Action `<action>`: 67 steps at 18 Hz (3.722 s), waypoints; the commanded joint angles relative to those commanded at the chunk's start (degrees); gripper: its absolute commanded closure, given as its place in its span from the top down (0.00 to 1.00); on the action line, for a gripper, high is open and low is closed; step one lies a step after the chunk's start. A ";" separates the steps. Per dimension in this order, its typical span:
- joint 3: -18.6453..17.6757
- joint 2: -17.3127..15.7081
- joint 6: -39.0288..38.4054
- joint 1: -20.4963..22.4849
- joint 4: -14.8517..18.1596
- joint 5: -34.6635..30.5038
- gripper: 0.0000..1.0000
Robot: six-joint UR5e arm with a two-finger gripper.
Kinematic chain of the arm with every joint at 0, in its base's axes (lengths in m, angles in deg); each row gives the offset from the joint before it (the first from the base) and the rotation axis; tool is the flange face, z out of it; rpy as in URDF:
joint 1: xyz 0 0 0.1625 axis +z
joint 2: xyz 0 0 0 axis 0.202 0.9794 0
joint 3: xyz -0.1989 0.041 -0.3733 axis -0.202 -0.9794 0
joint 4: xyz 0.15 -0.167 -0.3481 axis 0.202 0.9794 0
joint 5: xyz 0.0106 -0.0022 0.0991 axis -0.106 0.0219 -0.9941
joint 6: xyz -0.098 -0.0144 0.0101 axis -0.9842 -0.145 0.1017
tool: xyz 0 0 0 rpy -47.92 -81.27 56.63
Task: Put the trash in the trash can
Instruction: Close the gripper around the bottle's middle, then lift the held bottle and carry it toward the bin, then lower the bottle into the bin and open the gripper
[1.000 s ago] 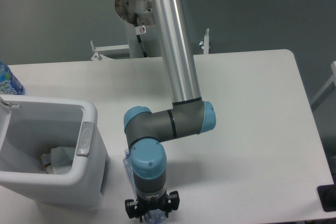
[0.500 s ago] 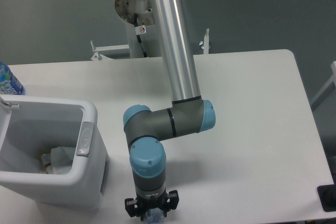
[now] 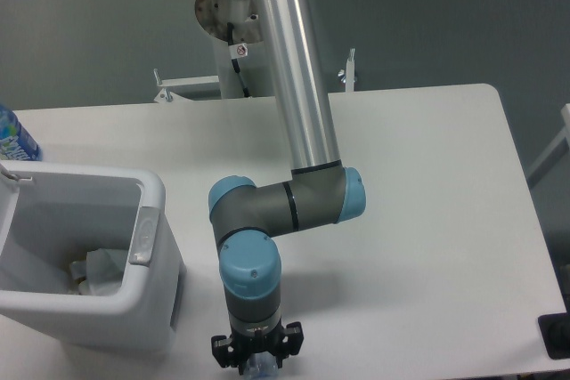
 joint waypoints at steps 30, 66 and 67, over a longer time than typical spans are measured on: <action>5.78 -7.55 0.82 4.83 -0.44 4.03 0.61; 8.00 -21.27 -10.45 -13.18 -5.18 8.44 0.66; 7.56 -21.45 -10.19 -13.27 -5.18 8.44 0.77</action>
